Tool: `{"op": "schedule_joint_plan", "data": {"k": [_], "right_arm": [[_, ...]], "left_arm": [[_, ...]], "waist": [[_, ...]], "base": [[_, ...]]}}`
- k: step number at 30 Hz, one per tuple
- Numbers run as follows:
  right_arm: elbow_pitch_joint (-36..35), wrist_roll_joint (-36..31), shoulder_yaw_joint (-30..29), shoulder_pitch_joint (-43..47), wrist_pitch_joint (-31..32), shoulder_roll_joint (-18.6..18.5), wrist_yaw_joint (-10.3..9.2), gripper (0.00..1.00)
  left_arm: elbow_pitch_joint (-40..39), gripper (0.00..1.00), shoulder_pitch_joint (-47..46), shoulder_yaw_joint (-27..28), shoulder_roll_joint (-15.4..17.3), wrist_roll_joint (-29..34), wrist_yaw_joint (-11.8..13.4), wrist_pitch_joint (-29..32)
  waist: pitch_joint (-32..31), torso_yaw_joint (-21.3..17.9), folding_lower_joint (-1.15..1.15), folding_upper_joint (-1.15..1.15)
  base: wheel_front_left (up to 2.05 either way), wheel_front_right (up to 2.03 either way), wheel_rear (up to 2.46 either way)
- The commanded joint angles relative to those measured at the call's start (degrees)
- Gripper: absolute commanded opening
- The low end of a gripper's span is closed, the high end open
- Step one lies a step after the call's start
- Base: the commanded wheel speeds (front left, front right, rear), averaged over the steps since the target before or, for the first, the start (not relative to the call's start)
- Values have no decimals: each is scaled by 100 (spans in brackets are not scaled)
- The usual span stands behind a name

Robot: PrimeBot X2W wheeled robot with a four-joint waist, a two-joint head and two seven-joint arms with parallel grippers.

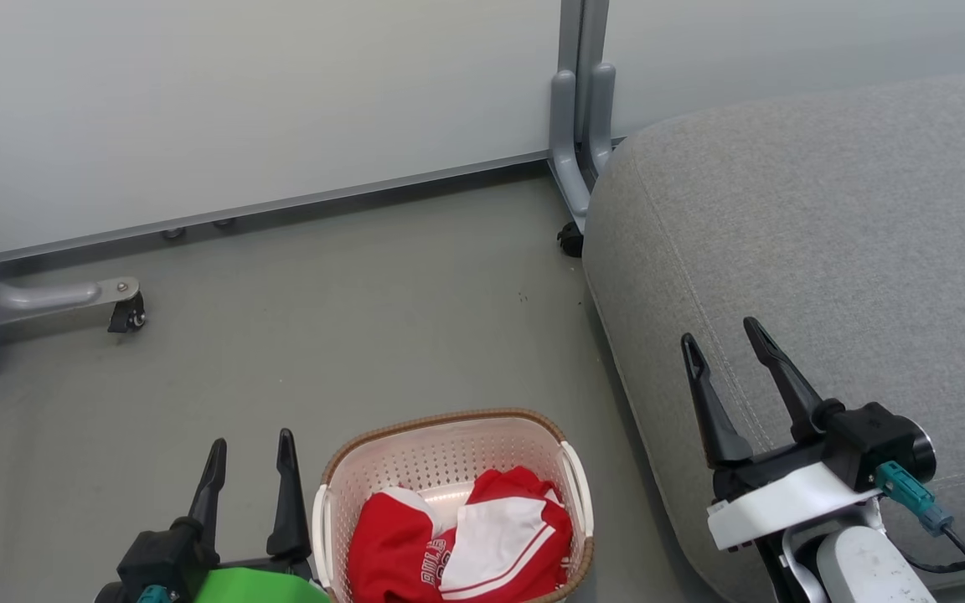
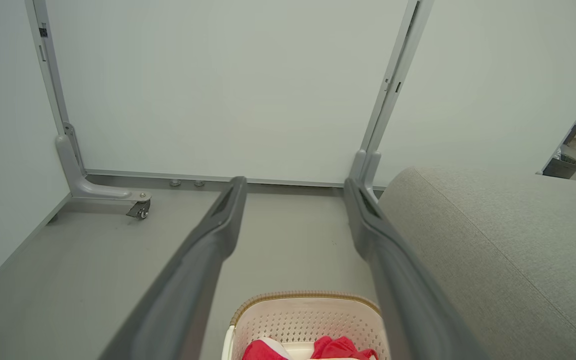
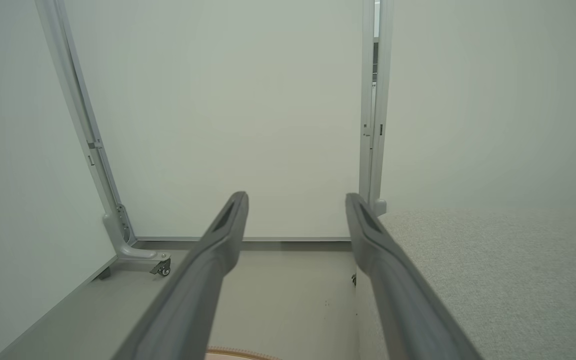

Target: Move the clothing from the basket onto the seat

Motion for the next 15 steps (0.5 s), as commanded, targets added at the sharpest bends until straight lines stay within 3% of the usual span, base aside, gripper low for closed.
{"op": "schedule_joint_plan", "data": {"k": [1, 7, 15], "right_arm": [[12, 30, -7, 16, -18, -7, 0, 100], [2, 55, 7, -17, -18, -25, 0, 100], [-113, 90, -52, -187, -18, -88, 0, 100]], "left_arm": [[16, 100, 16, 6, 34, -20, -14, -4], [458, 100, -7, -177, 36, 84, -28, -3], [1244, 100, -490, -618, 35, 859, -33, -4]], "waist": [[7, -3, 0, 0], [122, -62, 0, 0], [745, -326, 0, 0]], "base": [[0, 0, 0], [0, 0, 0], [0, 0, 0]]}}
